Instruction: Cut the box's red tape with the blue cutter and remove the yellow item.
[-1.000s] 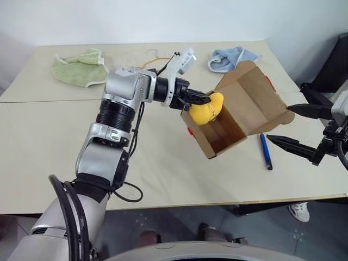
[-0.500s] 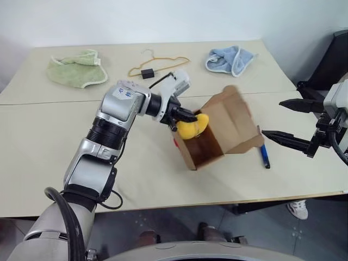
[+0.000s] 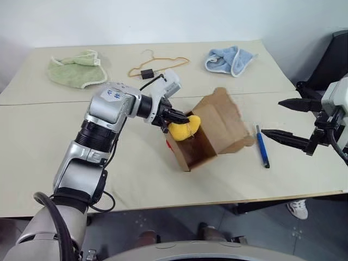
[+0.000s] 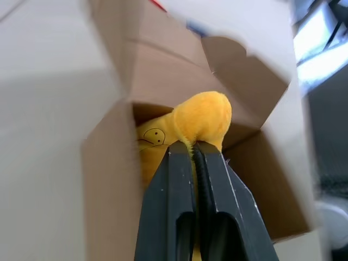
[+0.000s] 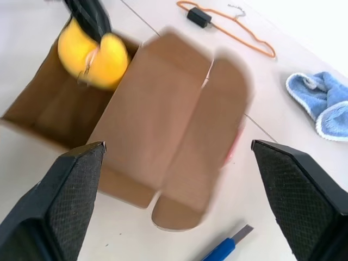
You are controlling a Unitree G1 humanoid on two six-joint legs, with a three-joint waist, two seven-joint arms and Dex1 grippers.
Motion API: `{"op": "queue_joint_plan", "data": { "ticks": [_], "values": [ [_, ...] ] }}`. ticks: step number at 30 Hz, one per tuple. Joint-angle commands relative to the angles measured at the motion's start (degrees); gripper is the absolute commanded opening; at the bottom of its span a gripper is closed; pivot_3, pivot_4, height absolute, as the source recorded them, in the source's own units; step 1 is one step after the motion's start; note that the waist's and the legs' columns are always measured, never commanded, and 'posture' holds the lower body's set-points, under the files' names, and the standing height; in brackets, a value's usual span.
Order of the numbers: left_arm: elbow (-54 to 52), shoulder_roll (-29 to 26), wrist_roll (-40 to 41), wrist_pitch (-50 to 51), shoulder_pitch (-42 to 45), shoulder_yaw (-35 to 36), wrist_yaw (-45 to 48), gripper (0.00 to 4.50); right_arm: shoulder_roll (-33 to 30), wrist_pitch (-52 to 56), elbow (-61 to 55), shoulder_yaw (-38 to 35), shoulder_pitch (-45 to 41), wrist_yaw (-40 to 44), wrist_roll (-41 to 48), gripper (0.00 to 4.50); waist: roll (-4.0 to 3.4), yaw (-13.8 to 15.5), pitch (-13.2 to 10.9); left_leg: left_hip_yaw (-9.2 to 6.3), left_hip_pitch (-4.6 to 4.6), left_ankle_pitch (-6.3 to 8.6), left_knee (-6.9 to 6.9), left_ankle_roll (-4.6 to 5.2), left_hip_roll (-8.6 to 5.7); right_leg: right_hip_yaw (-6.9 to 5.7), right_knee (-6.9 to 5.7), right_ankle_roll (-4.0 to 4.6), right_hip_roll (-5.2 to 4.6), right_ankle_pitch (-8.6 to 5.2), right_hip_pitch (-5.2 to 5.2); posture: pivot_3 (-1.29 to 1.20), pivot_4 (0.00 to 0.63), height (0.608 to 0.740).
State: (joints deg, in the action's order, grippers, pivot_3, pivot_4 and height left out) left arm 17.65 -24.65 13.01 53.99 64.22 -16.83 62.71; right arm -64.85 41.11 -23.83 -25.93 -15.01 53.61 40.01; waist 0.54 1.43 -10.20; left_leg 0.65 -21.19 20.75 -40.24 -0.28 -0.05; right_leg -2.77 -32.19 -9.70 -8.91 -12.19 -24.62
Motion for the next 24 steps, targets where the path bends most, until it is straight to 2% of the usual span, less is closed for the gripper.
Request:
{"op": "queue_joint_plan", "data": {
  "ticks": [1,3,5,8,11,14,15,17,19,22,24],
  "values": [
    [-3.5,-0.1,1.2,-5.3,0.7,1.5,1.5,0.04,-0.6,-0.8,-0.1,-0.5,-0.8,0.4,-0.4,4.5,0.01,0.1,0.0,0.0,-0.05,0.0,-0.01,0.0,0.0,0.0,0.0,0.0,0.0,0.0,-0.03,0.0,0.15,0.74],
    [-4.0,1.2,5.3,-3.5,1.6,5.6,1.8,0.04,-0.6,-0.5,-0.3,-0.8,-0.6,0.4,-0.3,4.5,0.0,0.0,0.0,0.01,-0.04,0.0,-0.02,0.0,-0.01,0.0,0.0,0.0,0.0,0.0,-0.03,0.0,0.15,0.74],
    [-7.8,-1.0,3.0,-11.0,-1.4,2.5,4.6,0.04,-0.5,-0.3,-0.3,-1.0,-0.3,0.4,-0.4,4.5,0.0,0.0,0.0,0.0,-0.02,0.0,-0.01,0.0,0.0,0.0,0.0,0.0,0.0,0.0,-0.02,0.0,0.15,0.74],
    [-13.2,0.0,7.6,-8.6,-0.7,4.3,6.0,0.04,-0.4,-0.3,-0.5,-1.3,0.1,0.5,-0.5,4.5,-0.01,0.0,0.0,0.01,0.01,0.0,0.0,-0.01,0.01,0.0,0.0,0.0,0.0,0.0,-0.01,0.0,0.15,0.74],
    [-11.5,-1.5,3.6,-14.5,-1.2,1.2,7.0,0.04,0.0,-0.1,-0.3,-0.8,-0.7,0.0,-0.1,4.5,-0.01,0.2,0.0,0.01,0.0,0.0,-0.03,0.0,0.0,0.0,0.0,0.0,0.0,0.0,0.01,0.0,0.15,0.74],
    [-6.0,-3.7,-7.0,-25.9,-2.1,-4.5,3.0,0.04,-0.2,-0.2,-0.3,-0.6,-0.3,0.3,-0.3,4.5,-0.02,0.1,0.0,0.02,0.07,0.0,-0.03,0.0,0.0,0.01,-0.01,0.0,0.0,0.0,0.04,0.0,0.15,0.74],
    [-6.3,-3.9,-7.8,-28.5,-2.3,-4.6,3.0,0.04,-0.2,-0.1,-0.5,-0.9,0.0,0.3,-0.3,4.5,-0.02,0.1,0.0,0.02,0.07,0.0,-0.03,-0.01,0.0,0.0,-0.02,0.0,0.0,0.0,0.04,0.0,0.15,0.74],
    [-6.2,-1.6,-5.3,-26.5,-1.7,-2.0,1.6,0.04,-0.1,0.2,-0.8,-1.3,0.2,0.3,0.0,4.5,-0.01,0.1,0.0,0.02,0.05,0.0,-0.02,-0.01,0.0,0.01,-0.02,0.01,0.0,0.0,0.03,0.0,0.15,0.74],
    [-2.1,-4.4,-13.3,-39.1,-4.6,-7.0,0.2,0.04,0.0,0.3,-0.7,-0.9,-0.1,0.0,0.2,4.5,-0.02,0.1,0.0,0.02,-0.01,0.0,-0.03,0.0,0.0,0.0,-0.01,0.01,0.0,0.0,0.01,0.0,0.15,0.74],
    [-2.9,-1.8,-12.2,-37.4,-3.5,-4.1,-2.5,0.04,-0.5,0.5,-1.0,-1.6,1.1,0.8,0.0,4.5,-0.01,0.1,0.0,0.03,0.02,0.0,-0.01,0.0,0.0,0.0,0.04,0.01,0.0,0.0,0.02,0.0,0.15,0.74],
    [-3.1,-1.4,-12.1,-40.5,-2.8,-2.7,-3.3,0.04,-0.3,1.0,-1.2,-2.1,1.0,0.4,0.5,4.5,-0.01,0.4,0.0,0.01,-0.06,0.0,-0.04,0.01,0.0,-0.02,0.03,-0.01,0.0,0.01,0.01,0.0,0.15,0.74]
  ]
}}
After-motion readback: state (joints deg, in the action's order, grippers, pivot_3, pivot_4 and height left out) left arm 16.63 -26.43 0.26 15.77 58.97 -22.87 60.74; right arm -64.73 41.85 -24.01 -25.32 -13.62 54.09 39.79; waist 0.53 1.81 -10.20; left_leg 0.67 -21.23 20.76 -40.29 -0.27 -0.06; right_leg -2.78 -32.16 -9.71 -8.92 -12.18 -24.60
